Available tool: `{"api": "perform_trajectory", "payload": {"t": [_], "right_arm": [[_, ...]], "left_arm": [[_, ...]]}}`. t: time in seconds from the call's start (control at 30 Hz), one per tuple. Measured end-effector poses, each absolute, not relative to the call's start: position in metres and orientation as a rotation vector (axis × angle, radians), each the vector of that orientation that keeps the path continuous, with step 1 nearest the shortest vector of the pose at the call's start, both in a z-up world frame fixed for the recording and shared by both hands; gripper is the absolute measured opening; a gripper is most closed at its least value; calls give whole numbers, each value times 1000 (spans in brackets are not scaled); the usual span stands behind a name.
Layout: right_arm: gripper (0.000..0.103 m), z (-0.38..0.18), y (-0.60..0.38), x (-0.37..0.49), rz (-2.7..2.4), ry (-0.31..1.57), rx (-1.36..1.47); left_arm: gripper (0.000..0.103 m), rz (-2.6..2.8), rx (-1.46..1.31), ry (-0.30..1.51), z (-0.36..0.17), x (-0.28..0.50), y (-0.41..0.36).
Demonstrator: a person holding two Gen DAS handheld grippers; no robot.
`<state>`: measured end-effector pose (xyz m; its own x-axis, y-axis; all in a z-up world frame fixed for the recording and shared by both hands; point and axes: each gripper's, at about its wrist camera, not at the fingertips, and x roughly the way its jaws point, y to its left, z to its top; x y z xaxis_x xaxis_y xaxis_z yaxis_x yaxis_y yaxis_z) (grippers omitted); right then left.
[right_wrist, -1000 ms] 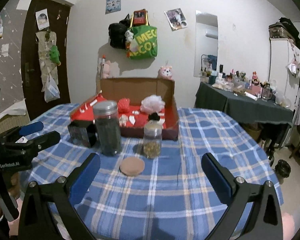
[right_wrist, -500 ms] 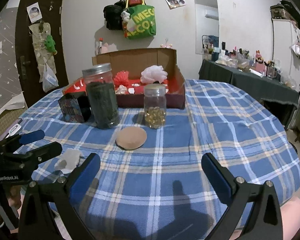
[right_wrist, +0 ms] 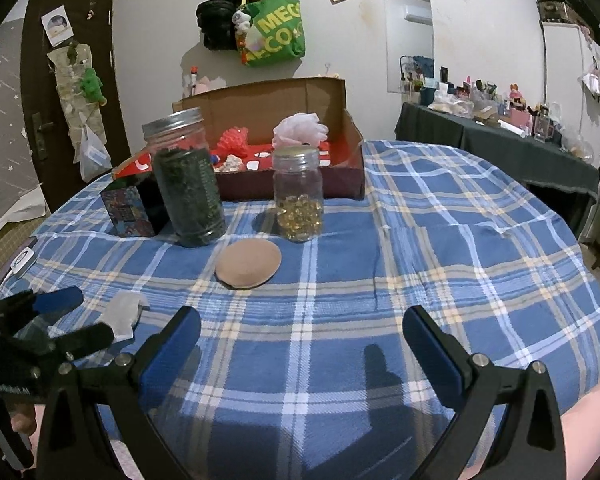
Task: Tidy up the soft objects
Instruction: 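Grasp the white tissue with the left tool while the right tool grasps the tan round sponge pad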
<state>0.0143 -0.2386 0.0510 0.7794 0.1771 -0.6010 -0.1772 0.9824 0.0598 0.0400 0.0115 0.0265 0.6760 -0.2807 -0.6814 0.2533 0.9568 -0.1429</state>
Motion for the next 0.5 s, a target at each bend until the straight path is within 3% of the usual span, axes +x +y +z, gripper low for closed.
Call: {"api": "perform_trajectory", "payload": {"t": [0.5], "right_arm": [[103, 48, -234, 27, 218, 675, -19]], "left_arm": [[97, -184, 83, 775, 25, 65, 19]]}}
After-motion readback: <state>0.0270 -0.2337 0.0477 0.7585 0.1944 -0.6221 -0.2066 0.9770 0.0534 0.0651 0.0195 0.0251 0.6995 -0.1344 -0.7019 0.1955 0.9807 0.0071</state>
